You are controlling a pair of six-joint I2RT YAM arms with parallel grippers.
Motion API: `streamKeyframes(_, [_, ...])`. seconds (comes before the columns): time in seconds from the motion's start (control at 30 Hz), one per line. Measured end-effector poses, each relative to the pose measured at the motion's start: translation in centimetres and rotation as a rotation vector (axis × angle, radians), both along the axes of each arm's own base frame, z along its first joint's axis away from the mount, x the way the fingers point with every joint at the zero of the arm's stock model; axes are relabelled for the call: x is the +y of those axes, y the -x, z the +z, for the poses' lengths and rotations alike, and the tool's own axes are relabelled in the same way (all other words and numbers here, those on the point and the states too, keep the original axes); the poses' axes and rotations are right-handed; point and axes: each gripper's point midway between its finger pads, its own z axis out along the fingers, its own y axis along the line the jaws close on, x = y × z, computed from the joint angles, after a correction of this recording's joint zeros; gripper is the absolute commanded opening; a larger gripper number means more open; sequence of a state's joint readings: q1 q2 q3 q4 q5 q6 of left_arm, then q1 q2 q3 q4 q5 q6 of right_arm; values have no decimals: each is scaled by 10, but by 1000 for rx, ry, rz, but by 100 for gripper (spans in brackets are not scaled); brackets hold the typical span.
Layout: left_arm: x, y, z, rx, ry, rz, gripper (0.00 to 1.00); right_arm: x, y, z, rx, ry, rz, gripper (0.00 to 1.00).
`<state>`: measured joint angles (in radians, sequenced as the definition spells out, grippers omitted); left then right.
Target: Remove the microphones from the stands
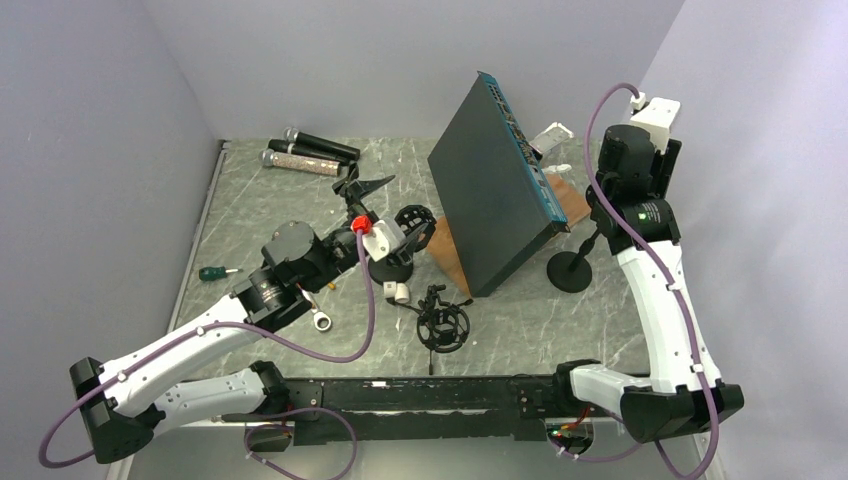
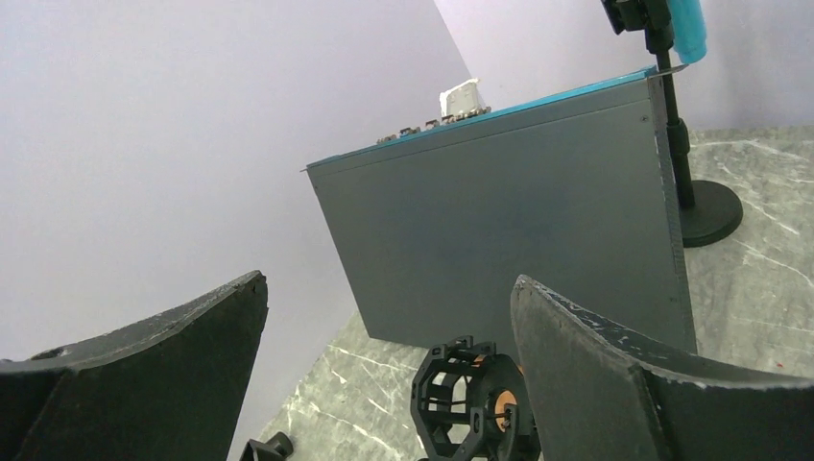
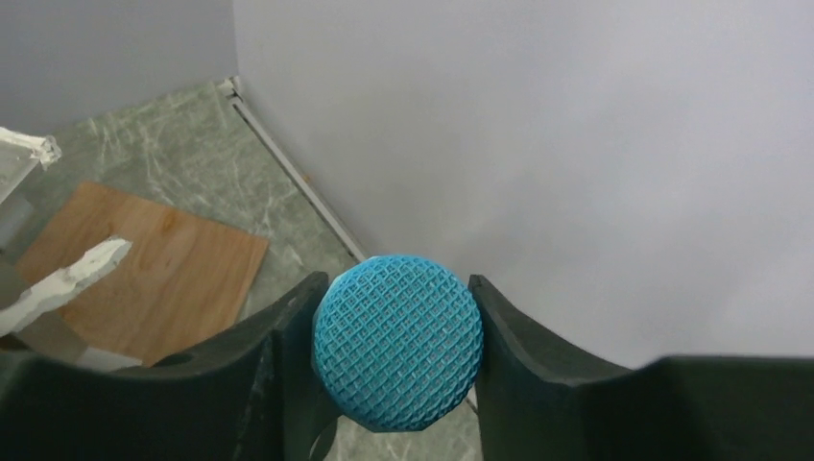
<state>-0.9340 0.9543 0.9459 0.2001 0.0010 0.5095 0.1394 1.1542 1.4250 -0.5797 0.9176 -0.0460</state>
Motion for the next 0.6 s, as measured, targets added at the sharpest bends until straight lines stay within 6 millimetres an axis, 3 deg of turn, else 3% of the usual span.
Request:
streamKeyframes(0.33, [0, -2, -4, 4, -4, 12, 99, 10, 19, 0, 12, -43, 96, 7])
streamKeyframes(0.47, [-3, -4, -9, 15, -12, 12, 99, 20, 25, 0, 33, -71, 176, 0])
streamKeyframes(0.6, [-8, -7, -15, 29, -21, 12, 99, 35, 31, 0, 39, -101, 289, 0])
